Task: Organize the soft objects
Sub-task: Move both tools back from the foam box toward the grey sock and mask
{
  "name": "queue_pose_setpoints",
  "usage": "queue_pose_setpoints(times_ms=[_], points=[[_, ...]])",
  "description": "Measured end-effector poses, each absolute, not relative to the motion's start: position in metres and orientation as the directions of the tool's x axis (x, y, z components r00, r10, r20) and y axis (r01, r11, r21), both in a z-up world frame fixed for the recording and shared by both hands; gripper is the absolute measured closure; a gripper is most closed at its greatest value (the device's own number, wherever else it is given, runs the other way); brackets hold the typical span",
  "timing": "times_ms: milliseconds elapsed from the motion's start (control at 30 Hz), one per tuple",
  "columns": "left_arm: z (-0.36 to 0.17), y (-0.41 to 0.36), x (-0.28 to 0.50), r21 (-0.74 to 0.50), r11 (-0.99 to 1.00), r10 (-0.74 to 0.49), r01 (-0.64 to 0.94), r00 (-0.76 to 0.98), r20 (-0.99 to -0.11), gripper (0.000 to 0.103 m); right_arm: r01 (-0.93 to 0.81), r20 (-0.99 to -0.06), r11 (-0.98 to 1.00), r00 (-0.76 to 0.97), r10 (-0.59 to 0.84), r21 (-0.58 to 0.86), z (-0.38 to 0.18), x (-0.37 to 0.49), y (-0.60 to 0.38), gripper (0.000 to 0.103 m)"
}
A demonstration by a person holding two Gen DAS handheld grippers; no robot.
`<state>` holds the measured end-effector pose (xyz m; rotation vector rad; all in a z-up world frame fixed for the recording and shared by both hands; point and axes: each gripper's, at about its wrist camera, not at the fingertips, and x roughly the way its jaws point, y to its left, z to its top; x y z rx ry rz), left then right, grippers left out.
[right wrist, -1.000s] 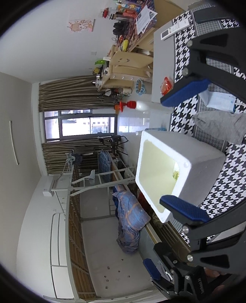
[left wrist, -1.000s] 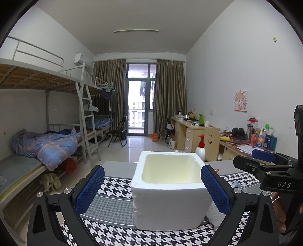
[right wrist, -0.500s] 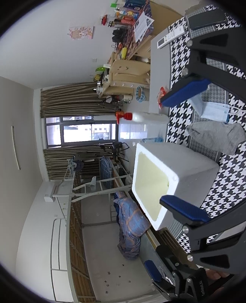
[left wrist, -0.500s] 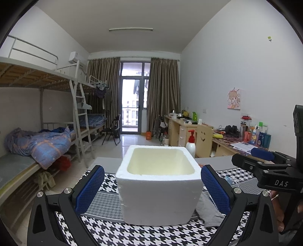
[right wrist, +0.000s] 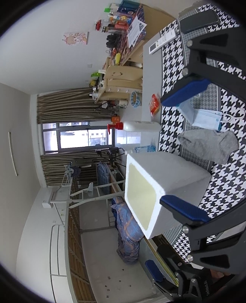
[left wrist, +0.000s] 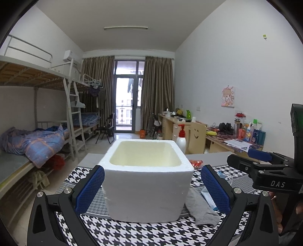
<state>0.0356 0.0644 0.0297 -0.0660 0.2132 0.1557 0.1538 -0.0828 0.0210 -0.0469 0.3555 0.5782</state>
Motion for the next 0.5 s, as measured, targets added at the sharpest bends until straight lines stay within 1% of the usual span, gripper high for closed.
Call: queue_pose_setpoints(times_ms=[500], points=[[0.02, 0.044, 0.049, -0.038, 0.995, 0.079, -0.091, 0.965, -0.251, 0.001, -0.482, -0.362, 0.875, 0.807, 0.467, 0.055, 0.009, 0.154, -0.107, 0.007]])
